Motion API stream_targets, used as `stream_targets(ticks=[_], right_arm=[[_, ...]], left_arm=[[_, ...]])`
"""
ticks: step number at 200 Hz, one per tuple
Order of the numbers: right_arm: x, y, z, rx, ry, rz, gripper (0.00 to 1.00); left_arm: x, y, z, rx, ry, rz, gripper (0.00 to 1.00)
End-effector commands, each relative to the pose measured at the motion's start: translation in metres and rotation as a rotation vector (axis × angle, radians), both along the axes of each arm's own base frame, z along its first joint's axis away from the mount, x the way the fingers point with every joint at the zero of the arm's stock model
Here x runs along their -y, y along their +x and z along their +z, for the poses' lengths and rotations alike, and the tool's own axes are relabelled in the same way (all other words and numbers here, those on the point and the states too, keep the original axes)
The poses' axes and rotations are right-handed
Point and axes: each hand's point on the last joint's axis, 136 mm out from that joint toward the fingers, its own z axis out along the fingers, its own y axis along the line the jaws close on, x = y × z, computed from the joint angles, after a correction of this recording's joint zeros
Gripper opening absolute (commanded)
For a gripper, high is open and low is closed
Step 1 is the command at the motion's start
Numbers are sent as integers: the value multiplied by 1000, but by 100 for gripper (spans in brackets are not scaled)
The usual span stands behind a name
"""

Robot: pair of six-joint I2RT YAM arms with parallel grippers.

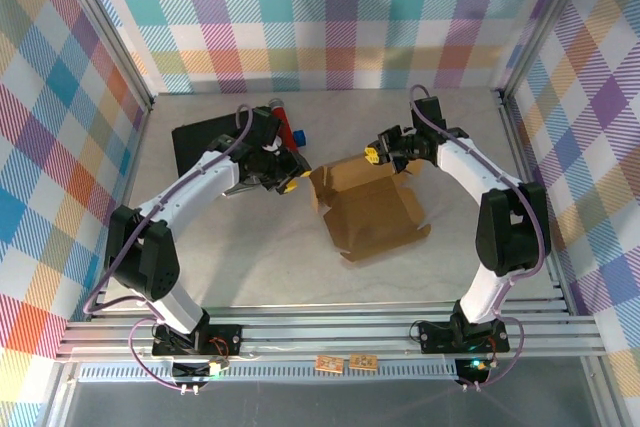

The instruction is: Fold the paper box

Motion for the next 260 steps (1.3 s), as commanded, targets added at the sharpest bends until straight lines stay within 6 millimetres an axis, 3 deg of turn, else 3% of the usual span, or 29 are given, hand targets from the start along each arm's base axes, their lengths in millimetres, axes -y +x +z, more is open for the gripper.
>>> stream_targets(ticks=[1,36,76,131,156,167,190,230,260], right_arm=[[-3,0,7,74,-10,53,0],[-6,2,6,59,-14,76,0],[-7,3,3,48,-14,84,0],[-8,4,5,43,-9,82,0],[-7,4,6,40,-8,76,0],[-7,4,6,40,-6,72,0],[-7,4,7,36,-2,61,0],[-6,7,11,51,13,31,0],[-6,6,13,75,40,-24,0]], left_arm=[[-11,-1,1,121,108,-139,29],[-21,-23,-10,272,223,-397,26],[-4,-30,-19,508,269,-610,31],[33,-23,-17,718,313,-701,50],[37,-15,-17,725,362,-675,56],[36,-11,-21,711,406,-658,65],[37,-7,-33,678,484,-628,69],[25,-1,-50,587,686,-517,56],[15,3,-55,506,783,-397,17]])
